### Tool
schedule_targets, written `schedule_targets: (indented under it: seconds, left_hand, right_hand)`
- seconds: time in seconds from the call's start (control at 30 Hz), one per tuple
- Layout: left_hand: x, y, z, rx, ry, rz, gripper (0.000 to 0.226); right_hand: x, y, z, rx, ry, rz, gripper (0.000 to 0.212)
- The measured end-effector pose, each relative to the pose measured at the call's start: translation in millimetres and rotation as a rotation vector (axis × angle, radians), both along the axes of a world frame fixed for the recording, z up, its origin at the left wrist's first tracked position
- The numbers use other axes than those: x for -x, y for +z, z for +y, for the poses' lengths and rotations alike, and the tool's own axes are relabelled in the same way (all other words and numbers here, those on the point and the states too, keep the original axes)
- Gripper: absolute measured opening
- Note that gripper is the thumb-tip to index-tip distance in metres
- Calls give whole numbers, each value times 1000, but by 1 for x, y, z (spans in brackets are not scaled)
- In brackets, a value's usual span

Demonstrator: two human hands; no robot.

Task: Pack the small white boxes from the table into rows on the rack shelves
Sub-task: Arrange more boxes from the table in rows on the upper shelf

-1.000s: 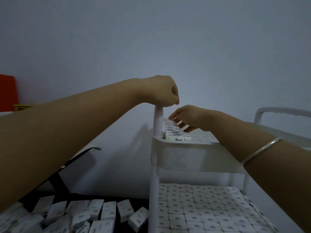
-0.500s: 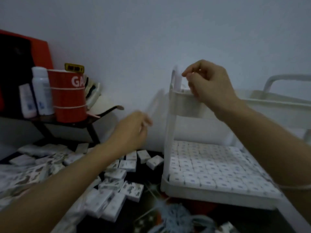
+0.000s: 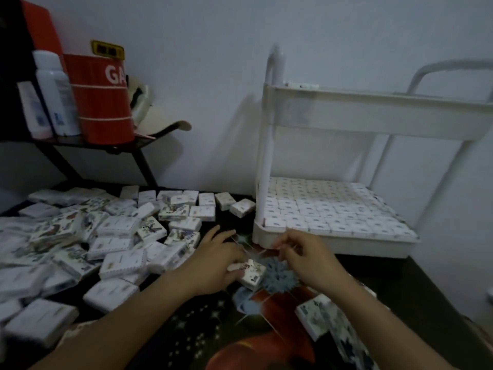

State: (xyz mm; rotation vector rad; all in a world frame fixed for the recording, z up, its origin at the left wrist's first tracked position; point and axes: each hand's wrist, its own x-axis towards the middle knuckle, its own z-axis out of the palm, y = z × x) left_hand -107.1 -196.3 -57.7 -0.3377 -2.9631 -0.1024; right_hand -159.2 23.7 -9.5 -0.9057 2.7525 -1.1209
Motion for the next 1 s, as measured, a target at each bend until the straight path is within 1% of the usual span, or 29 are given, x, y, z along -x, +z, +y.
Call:
schedule_targets:
  seconds: [0.07, 0.1, 0.17, 0.2, 0.23, 0.33, 0.37, 0.43, 0.5, 0.57, 0.67, 0.77, 0.83, 1.0]
  left_hand:
    - [1, 1, 17, -161, -38, -64, 38]
    - [2, 3, 25, -229, -39, -107, 42]
    - [2, 5, 37, -286, -18, -188, 57]
    - [3, 6, 42, -286, -6, -199, 63]
    - [4, 7, 47, -287, 3, -196, 65]
    - [1, 8, 61, -338, 23, -151, 58]
    - [-1, 7, 64, -364, 32, -138, 55]
    - [-5, 6, 69, -406, 48, -118, 51]
    - [-8, 6, 72, -438, 58, -111, 48]
    - [-11, 6, 72, -510, 73, -134, 47]
    - [-13, 7, 69, -610, 102, -179, 45]
    - [-13, 9, 67, -676, 121, -214, 44]
    - [-13, 15, 66, -760, 136, -236, 42]
    - [-15, 51, 60, -1031, 141, -233, 38]
  right_hand:
    - [3, -4, 31, -45, -132, 72, 19]
    - [4, -5, 48, -74, -192, 127, 19]
    - [8, -6, 81, -152, -296, 211, 17]
    - [10, -7, 94, -212, -337, 219, 13]
    - [12, -9, 104, -283, -360, 191, 10]
    - [17, -20, 115, -495, -344, -53, 38]
    - [19, -23, 114, -522, -326, -121, 44]
    - [22, -25, 111, -497, -295, -195, 48]
    - [24, -23, 109, -444, -250, -197, 55]
    - [26, -21, 107, -419, -206, -163, 56]
    - [25, -21, 103, -366, -175, -129, 50]
    - [22, -19, 100, -199, -143, -86, 44]
    - [18, -12, 96, -105, -114, -50, 42]
    - [16, 26, 85, -73, -24, 31, 48]
